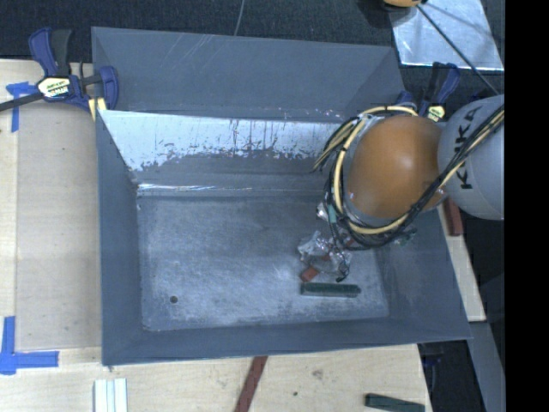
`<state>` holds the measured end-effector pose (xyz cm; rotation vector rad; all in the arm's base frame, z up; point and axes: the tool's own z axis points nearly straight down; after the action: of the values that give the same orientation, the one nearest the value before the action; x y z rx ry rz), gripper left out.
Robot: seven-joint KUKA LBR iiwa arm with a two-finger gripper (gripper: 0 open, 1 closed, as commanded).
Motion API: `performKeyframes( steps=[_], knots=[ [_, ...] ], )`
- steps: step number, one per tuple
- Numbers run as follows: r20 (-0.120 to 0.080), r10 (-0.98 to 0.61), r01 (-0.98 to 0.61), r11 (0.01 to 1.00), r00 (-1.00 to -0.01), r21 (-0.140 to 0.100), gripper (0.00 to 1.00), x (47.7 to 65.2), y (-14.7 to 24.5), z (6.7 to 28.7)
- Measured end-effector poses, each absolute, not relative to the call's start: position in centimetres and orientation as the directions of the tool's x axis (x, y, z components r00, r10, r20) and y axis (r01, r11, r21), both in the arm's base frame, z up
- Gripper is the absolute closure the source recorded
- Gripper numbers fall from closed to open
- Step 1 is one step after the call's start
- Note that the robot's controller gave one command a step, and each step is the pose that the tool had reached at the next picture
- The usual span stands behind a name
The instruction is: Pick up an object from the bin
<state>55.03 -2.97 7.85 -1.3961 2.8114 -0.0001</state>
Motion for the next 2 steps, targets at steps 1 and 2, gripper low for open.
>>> performKeyframes(
  steps=[1, 2],
  knots=[
    [-0.002, -0.796, -0.796, 0.605, -0.605, -0.001, 1.00, 55.0, -3.0, 7.8],
    [0.001, -0.948, -0.948, 0.319, -0.319, 0.001, 0.00, 53.9, -3.4, 7.0]
  ],
)
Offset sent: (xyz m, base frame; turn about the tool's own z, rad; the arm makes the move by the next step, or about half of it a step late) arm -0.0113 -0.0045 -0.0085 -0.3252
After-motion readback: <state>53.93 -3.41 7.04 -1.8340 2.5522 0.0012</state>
